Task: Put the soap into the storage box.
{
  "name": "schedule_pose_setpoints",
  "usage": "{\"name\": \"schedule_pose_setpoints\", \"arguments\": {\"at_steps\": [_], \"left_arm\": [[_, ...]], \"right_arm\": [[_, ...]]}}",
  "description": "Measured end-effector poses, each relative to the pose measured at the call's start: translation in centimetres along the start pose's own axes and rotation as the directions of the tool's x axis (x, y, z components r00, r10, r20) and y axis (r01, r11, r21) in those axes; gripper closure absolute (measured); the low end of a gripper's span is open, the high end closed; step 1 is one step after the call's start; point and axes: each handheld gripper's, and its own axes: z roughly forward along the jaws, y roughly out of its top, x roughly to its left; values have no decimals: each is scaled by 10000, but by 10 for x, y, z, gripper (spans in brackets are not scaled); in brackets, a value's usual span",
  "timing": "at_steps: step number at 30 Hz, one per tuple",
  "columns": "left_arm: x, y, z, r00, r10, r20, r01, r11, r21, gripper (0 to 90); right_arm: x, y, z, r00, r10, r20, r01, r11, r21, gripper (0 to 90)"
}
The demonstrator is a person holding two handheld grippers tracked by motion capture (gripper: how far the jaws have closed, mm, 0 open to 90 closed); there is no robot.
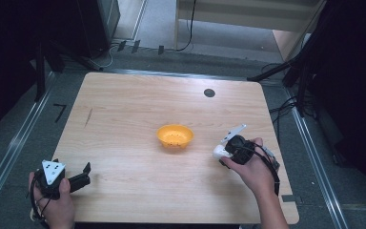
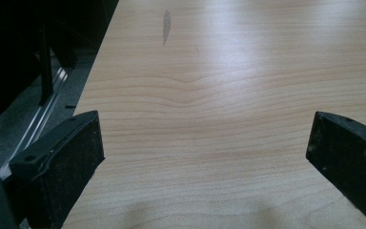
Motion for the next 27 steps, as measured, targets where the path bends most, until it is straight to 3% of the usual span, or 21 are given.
{"name": "schedule_pose_setpoints", "arguments": {"at_steps": [15,27], "left_arm": [[1,0,0,10000,-59,29,59,10000,30,0],[0,1,1,10000,-22,39,21,10000,86,0]], "right_arm": [[6,35,1,9968,-769,-226,768,9970,-54,512],[10,65,3,9832,-1788,-371,1780,9837,-250,511]]}}
